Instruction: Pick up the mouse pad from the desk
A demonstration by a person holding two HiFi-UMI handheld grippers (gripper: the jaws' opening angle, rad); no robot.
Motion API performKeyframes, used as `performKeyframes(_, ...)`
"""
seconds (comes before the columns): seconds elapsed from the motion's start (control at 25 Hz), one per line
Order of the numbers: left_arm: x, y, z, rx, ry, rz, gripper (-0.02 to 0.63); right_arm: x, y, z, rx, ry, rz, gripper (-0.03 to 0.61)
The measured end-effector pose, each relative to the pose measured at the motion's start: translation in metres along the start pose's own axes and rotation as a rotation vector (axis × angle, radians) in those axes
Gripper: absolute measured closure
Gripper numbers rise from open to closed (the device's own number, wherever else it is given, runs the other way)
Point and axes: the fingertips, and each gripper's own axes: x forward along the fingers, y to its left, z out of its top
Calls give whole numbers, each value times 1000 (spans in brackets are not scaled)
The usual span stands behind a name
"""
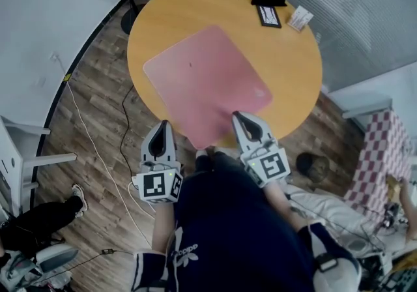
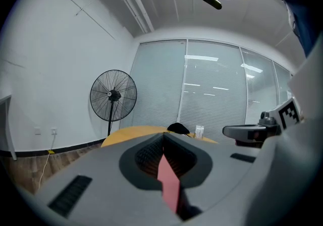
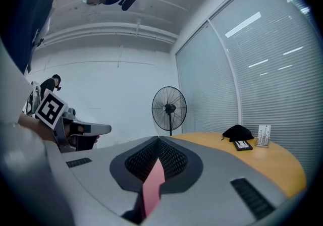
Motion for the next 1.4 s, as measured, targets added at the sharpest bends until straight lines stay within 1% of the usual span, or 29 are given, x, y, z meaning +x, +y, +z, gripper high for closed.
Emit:
performKeyframes(0.24,17,-17,7,2,2,-27,609,2,-22,13,12,-29,-7,574)
performKeyframes(0.48,30,-25,9,13,9,-42,609,-2,-42,11,29,-41,-33,575)
performKeyframes(1.08,31,-33,-4,8,61,-67,609,-10,-47,0,62,-15,-60,574)
performKeyframes(1.4,26,-30,-11,-5,91,-77,609,-10,-42,-6,64,-2,-59,574)
